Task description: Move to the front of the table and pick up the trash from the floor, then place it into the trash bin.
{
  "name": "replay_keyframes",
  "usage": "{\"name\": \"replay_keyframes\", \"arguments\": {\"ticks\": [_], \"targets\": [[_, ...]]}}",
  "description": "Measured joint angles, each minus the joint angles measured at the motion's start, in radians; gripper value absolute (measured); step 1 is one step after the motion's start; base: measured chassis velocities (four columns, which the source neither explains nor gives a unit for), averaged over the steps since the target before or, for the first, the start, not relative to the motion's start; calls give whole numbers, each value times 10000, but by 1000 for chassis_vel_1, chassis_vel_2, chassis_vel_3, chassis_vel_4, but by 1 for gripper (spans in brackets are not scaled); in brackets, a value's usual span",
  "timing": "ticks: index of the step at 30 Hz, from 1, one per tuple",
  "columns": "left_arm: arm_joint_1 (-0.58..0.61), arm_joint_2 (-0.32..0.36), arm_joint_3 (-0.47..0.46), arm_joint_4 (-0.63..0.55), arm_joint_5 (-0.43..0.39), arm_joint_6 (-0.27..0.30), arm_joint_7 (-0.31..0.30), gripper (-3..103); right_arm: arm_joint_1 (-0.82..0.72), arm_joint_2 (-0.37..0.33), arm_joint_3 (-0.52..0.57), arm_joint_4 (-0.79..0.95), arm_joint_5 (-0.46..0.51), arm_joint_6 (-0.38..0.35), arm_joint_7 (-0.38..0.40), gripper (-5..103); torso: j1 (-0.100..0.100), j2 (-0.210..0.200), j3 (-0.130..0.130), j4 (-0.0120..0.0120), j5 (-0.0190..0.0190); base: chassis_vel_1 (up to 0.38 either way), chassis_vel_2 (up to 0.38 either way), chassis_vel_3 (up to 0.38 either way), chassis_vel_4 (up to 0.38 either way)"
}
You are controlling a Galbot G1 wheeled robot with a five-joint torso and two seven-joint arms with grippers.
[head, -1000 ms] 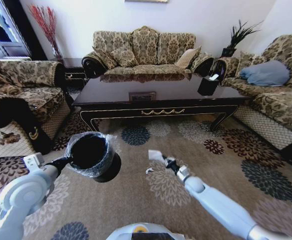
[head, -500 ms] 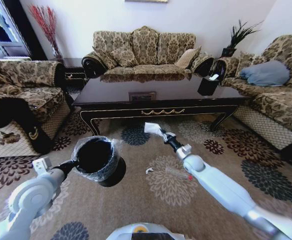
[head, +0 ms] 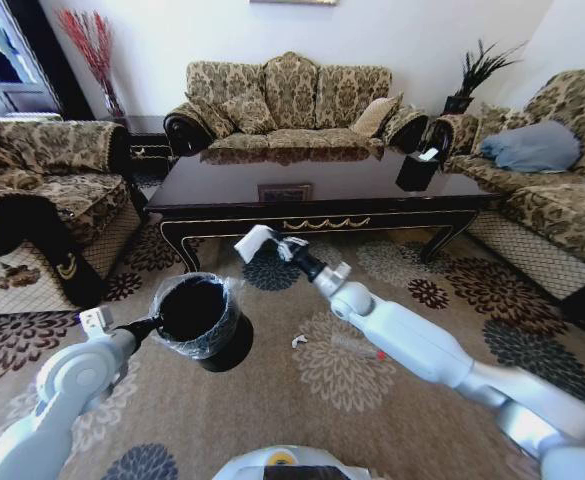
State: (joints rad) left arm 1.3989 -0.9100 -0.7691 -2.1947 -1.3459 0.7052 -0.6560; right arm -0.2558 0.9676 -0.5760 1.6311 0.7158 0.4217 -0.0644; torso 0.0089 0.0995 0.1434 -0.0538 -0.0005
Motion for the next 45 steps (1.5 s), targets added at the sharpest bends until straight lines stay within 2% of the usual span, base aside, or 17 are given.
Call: {"name": "replay_keyframes", "arguments": {"ticks": [3, 4, 9, 26, 32, 35, 42, 44, 45], "targets": [[-112, -89, -5, 106, 2, -29, 59, 4, 519, 580, -595, -286, 34, 61, -90, 0, 0, 0, 0, 3, 1, 0, 0, 0, 0], [-112, -89, -5, 106, 2, -29, 59, 4, 519, 580, -595, -286, 34, 61, -90, 0, 0, 0, 0, 3, 1, 0, 0, 0, 0], [-773, 33, 86, 510, -63, -78, 177, 4, 941, 1544, -1044, -577, 52, 64, -38, 0, 0, 0, 0, 3, 4, 0, 0, 0, 0], [-2523, 30, 1318, 1621, -109, -148, 200, 4, 1125, 2413, -1973, -840, -268, 214, -49, 0, 0, 0, 1, 2, 3, 0, 0, 0, 0], [-2721, 84, 1342, 1686, -245, -167, 204, 4, 906, 2664, -2204, -1246, -695, 354, -55, 0, 1, 0, 0, 1, 5, 0, 0, 0, 0], [-2655, 92, 1327, 1685, -248, -167, 217, 4, 807, 2865, -2209, -1873, -1316, 628, -186, 0, 0, 0, 0, 3, 5, 0, 0, 0, 0], [-2464, 161, 1082, 1580, -241, -167, 278, 4, 830, 2817, -2152, -2252, -1522, 725, -355, 0, 0, 0, 0, 2, 5, 0, 0, 0, 0], [-2398, 231, 981, 1563, -239, -167, 323, 4, 832, 2719, -2143, -2232, -1508, 712, -430, 10, -1, 0, 0, 2, 5, 0, 0, 0, 0], [-2365, 262, 926, 1560, -238, -167, 333, 4, 826, 2650, -2142, -2187, -1499, 699, -486, 10, -1, 0, 0, 2, 5, 0, 0, 0, 0]]}}
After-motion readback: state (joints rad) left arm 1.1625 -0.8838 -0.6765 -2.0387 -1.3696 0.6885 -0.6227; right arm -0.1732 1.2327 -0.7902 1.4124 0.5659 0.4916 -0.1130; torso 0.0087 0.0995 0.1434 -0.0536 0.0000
